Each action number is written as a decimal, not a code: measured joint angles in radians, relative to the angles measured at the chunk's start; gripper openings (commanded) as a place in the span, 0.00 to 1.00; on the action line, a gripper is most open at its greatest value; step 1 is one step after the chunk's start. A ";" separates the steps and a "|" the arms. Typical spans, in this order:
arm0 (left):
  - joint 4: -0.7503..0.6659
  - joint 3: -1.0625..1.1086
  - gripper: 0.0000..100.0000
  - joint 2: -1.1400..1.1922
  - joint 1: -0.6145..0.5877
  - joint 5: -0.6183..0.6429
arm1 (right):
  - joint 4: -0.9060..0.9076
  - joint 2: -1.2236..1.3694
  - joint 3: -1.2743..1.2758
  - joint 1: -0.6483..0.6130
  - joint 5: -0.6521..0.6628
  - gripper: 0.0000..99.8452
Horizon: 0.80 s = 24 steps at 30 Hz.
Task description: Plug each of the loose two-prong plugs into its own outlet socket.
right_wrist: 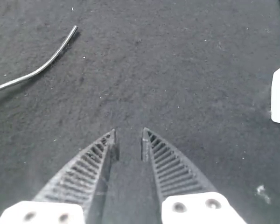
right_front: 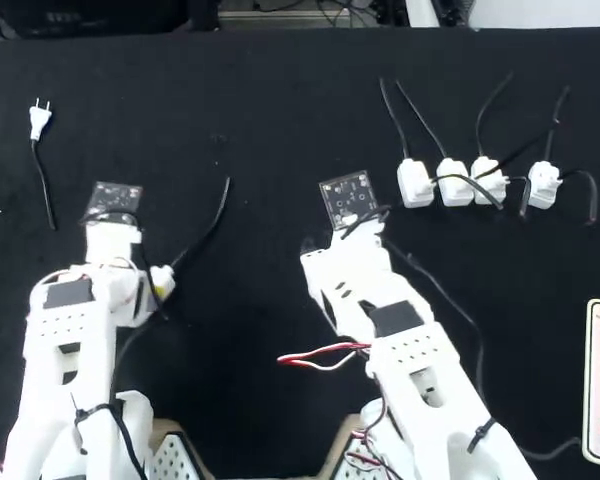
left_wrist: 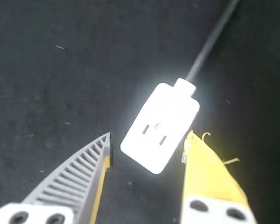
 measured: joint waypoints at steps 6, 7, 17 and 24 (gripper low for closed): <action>-0.178 -0.005 0.25 0.002 -0.071 0.000 | 0.000 0.000 0.000 0.000 0.000 0.08; -0.215 -0.005 0.25 0.002 -0.080 0.000 | 0.000 0.000 0.000 0.000 0.000 0.08; -0.327 0.005 0.25 0.002 -0.152 0.000 | 0.000 0.000 0.000 0.000 0.000 0.08; 0.121 -0.123 0.25 0.005 -0.015 -0.212 | 0.000 0.000 0.000 0.000 0.000 0.08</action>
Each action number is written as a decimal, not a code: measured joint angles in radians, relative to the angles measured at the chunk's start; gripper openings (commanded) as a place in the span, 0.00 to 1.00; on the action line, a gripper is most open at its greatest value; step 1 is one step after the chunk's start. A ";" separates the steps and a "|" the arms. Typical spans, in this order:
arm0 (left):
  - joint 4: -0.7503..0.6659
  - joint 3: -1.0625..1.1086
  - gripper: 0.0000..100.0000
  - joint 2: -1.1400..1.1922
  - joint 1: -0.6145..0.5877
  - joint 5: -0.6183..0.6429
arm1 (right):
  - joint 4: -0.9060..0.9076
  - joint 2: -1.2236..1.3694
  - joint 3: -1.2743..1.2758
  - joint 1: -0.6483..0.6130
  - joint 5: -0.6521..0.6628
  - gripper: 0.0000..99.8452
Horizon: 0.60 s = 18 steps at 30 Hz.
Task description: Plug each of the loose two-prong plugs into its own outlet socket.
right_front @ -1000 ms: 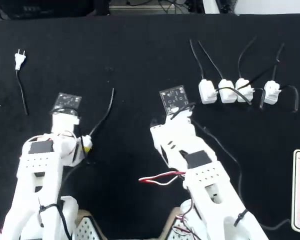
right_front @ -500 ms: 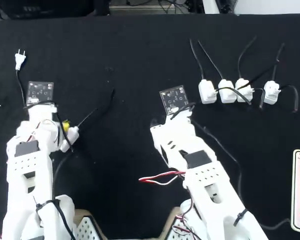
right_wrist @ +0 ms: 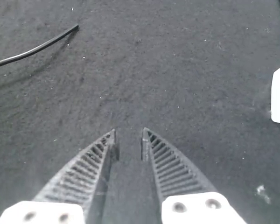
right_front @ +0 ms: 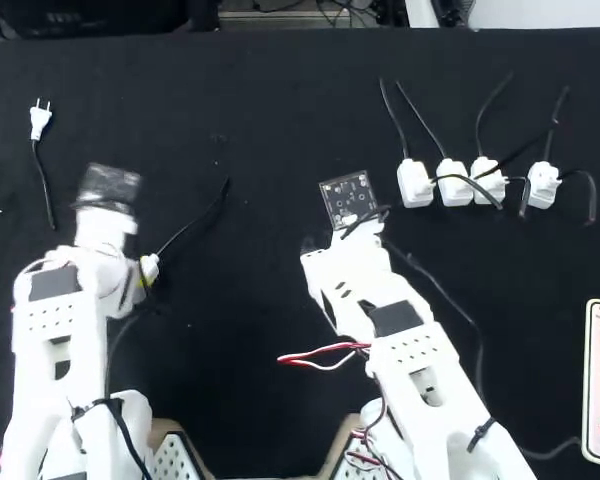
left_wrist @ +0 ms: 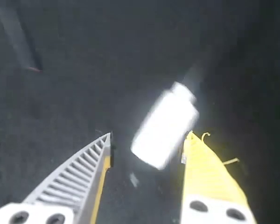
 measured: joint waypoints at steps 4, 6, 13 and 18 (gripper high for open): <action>-0.009 0.009 0.25 0.000 0.023 -0.061 | 0.000 0.000 0.000 0.000 0.000 0.08; -0.063 0.052 0.25 0.000 0.021 -0.069 | 0.000 0.000 0.000 0.000 0.000 0.08; -0.310 0.167 0.25 0.000 -0.012 -0.072 | 0.000 0.000 0.000 0.000 0.000 0.08; -0.396 0.167 0.25 0.000 -0.103 -0.074 | 0.000 0.000 0.000 0.000 0.000 0.08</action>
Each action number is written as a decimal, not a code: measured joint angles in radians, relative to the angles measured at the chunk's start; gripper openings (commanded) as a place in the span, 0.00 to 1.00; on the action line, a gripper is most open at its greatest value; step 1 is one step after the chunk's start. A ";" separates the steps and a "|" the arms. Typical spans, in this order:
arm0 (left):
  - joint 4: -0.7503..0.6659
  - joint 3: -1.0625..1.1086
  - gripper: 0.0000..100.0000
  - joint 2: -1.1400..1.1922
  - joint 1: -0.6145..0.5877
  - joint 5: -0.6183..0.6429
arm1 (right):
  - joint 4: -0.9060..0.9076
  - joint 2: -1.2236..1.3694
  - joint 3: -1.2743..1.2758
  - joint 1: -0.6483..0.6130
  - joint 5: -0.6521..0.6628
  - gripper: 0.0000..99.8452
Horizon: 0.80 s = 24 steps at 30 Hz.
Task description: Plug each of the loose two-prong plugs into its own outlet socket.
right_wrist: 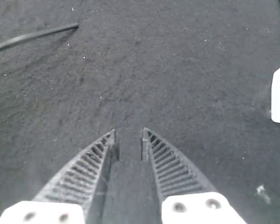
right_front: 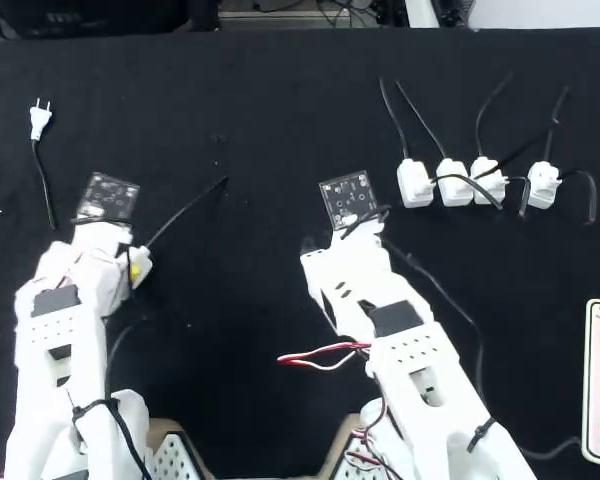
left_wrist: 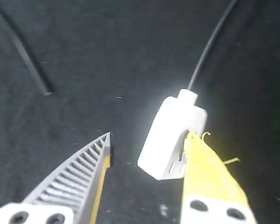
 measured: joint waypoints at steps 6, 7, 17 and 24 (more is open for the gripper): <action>-0.011 0.000 0.25 0.000 -0.063 0.000 | 0.000 0.000 0.000 0.000 0.000 0.08; -0.011 -0.006 0.25 0.000 -0.071 0.000 | 0.000 0.000 0.000 0.000 0.000 0.08; -0.029 -0.163 0.25 0.212 -0.104 0.003 | 0.000 0.000 0.000 0.000 0.000 0.08; 0.089 -0.430 0.25 0.525 -0.120 0.101 | 0.000 0.000 0.000 0.000 0.000 0.08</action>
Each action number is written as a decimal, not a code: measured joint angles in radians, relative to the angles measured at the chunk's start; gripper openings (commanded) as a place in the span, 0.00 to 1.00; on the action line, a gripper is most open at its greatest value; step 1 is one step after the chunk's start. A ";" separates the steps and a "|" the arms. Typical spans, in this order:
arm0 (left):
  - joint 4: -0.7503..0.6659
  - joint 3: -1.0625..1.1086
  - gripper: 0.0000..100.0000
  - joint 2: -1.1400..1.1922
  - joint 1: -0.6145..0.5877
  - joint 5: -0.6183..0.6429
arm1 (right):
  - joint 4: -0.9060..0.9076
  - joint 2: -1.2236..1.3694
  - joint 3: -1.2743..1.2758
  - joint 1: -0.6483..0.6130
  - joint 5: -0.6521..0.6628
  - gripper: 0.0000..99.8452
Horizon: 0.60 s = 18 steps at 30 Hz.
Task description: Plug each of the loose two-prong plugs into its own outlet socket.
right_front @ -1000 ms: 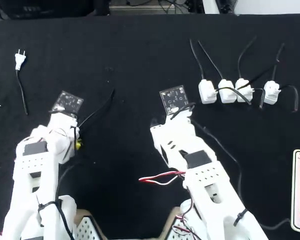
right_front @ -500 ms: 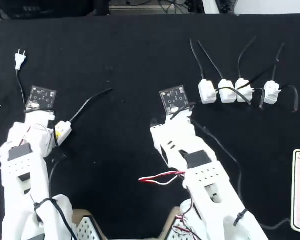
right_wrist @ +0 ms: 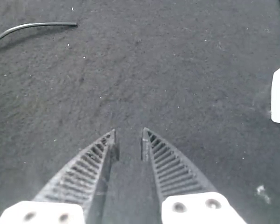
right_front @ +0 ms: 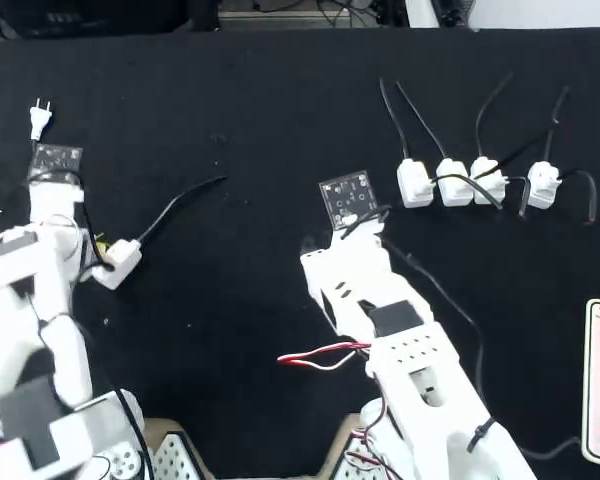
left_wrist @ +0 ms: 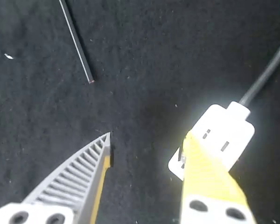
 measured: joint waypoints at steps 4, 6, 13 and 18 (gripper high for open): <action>0.075 -0.055 0.25 0.048 0.000 0.003 | 0.000 0.000 0.000 0.000 0.000 0.08; 0.126 -0.072 0.25 0.048 0.000 -0.006 | 0.000 0.000 0.000 0.000 0.000 0.08; 0.315 -0.101 0.25 0.046 -0.002 -0.106 | 0.000 0.000 0.000 0.000 0.000 0.08; 0.397 -0.077 0.25 0.049 0.005 -0.114 | 0.000 0.000 0.000 0.000 0.000 0.08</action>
